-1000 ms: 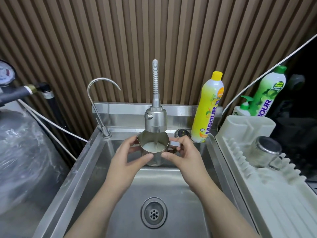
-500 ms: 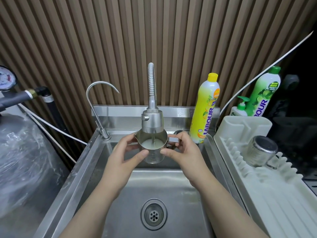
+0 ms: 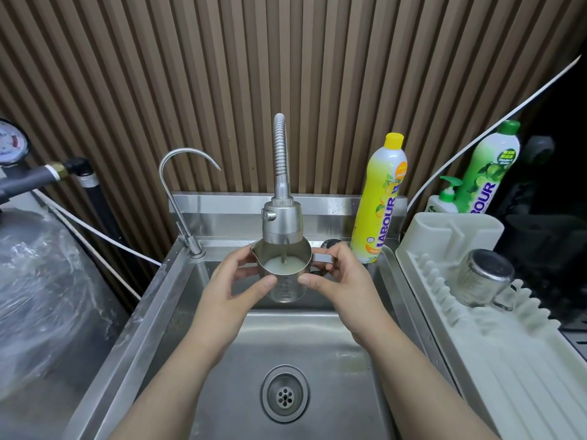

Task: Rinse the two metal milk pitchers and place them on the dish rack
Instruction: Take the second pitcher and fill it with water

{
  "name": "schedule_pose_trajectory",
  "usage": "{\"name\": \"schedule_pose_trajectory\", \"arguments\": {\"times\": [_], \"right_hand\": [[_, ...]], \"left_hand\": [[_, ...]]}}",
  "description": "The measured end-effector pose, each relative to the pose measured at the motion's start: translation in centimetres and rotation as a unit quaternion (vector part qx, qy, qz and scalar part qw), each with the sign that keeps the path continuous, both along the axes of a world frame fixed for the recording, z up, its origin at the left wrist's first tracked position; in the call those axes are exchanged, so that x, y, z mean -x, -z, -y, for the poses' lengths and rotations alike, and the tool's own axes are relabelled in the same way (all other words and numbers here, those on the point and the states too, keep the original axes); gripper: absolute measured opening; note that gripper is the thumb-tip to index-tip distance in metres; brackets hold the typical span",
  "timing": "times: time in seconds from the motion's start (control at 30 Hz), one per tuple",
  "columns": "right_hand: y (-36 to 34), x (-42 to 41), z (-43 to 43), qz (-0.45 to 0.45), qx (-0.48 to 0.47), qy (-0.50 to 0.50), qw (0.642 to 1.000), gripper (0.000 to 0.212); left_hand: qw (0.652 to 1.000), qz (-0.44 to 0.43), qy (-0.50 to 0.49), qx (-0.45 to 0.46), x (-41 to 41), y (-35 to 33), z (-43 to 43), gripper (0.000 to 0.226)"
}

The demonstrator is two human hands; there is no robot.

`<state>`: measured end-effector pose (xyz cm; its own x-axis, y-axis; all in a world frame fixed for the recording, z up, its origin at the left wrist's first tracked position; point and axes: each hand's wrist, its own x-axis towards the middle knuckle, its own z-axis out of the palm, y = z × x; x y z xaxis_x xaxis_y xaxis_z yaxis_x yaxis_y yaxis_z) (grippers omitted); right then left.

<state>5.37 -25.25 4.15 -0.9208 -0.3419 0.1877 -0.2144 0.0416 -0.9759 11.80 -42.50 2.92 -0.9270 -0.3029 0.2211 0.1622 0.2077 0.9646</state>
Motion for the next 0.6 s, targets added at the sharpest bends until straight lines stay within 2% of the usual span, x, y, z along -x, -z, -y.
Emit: {"name": "schedule_pose_trajectory", "arguments": {"times": [0.07,0.2,0.33,0.6], "right_hand": [[0.16,0.03,0.0,0.0,0.0,0.0,1.0,0.039],[0.46,0.18,0.09,-0.004,0.004,0.0,1.0,0.031],[0.6,0.31,0.09,-0.011,0.006,0.0,1.0,0.038],[0.48,-0.09,0.23,-0.015,0.007,0.018,1.0,0.035]], "left_hand": [[1.0,0.004,0.0,-0.001,0.07,0.13,0.1,0.047],[0.999,0.013,0.015,-0.03,0.19,0.63,0.57,0.05],[0.999,0.015,0.025,-0.038,0.15,0.69,0.69,0.054],[0.999,0.015,0.028,-0.044,0.01,0.82,0.77,0.047]]}}
